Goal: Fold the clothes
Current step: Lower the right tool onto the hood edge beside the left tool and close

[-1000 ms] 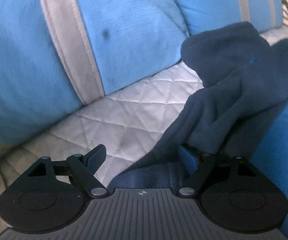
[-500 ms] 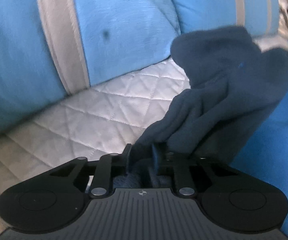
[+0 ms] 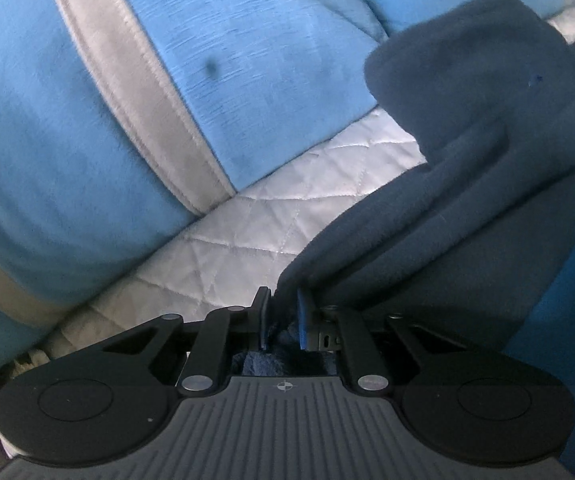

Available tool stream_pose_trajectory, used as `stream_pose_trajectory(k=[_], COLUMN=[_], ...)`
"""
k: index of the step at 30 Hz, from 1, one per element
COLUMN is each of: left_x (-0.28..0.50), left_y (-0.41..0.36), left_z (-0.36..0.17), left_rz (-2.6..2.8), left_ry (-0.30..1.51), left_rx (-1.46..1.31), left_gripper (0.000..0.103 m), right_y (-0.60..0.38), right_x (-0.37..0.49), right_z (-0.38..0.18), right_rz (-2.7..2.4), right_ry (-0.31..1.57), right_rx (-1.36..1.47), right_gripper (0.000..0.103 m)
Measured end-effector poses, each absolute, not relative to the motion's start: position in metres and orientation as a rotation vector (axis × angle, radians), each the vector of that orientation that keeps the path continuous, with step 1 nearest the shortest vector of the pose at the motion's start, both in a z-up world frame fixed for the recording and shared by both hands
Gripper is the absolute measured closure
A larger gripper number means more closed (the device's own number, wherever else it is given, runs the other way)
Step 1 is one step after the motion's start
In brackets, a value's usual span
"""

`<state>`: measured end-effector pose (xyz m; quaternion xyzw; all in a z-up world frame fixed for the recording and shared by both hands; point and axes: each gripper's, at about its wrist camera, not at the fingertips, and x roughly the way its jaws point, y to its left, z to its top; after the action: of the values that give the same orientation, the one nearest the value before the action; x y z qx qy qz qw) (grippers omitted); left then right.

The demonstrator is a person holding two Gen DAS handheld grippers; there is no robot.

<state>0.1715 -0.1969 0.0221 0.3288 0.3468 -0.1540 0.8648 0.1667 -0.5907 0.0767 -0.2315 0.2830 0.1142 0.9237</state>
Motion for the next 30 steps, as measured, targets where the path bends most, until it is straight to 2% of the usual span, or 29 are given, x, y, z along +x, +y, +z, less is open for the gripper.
stream_pose_trajectory(k=[6, 9, 11, 15, 21, 24, 26, 28, 29, 30], left_x=[0.168, 0.166, 0.166, 0.166, 0.166, 0.167, 0.167, 0.167, 0.168, 0.168], left_y=[-0.199, -0.199, -0.199, -0.198, -0.197, -0.195, -0.194, -0.191, -0.190, -0.189], left_z=[0.019, 0.022, 0.023, 0.022, 0.022, 0.021, 0.021, 0.021, 0.021, 0.022], left_rz=[-0.304, -0.304, -0.305, -0.304, -0.306, -0.311, -0.316, -0.324, -0.329, -0.333], left_ry=[0.713, 0.715, 0.719, 0.719, 0.720, 0.717, 0.713, 0.712, 0.712, 0.712], left_rx=[0.694, 0.692, 0.691, 0.685, 0.676, 0.665, 0.657, 0.640, 0.630, 0.621], left_gripper=[0.089, 0.089, 0.089, 0.089, 0.089, 0.089, 0.088, 0.089, 0.089, 0.089], right_y=[-0.592, -0.591, -0.592, -0.591, -0.589, -0.584, -0.582, -0.583, -0.584, -0.586], right_x=[0.199, 0.217, 0.226, 0.228, 0.228, 0.234, 0.239, 0.243, 0.244, 0.245], right_z=[0.069, 0.057, 0.047, 0.027, 0.026, 0.023, 0.020, 0.017, 0.017, 0.016], right_rz=[0.234, 0.214, 0.210, 0.290, 0.415, 0.466, 0.503, 0.537, 0.542, 0.549], right_ry=[0.621, 0.646, 0.676, 0.739, 0.771, 0.809, 0.838, 0.865, 0.873, 0.883], right_rx=[-0.443, -0.482, -0.502, -0.561, -0.555, -0.557, -0.547, -0.514, -0.498, -0.479], right_gripper=[0.004, 0.008, 0.015, 0.018, 0.024, 0.035, 0.048, 0.055, 0.067, 0.068])
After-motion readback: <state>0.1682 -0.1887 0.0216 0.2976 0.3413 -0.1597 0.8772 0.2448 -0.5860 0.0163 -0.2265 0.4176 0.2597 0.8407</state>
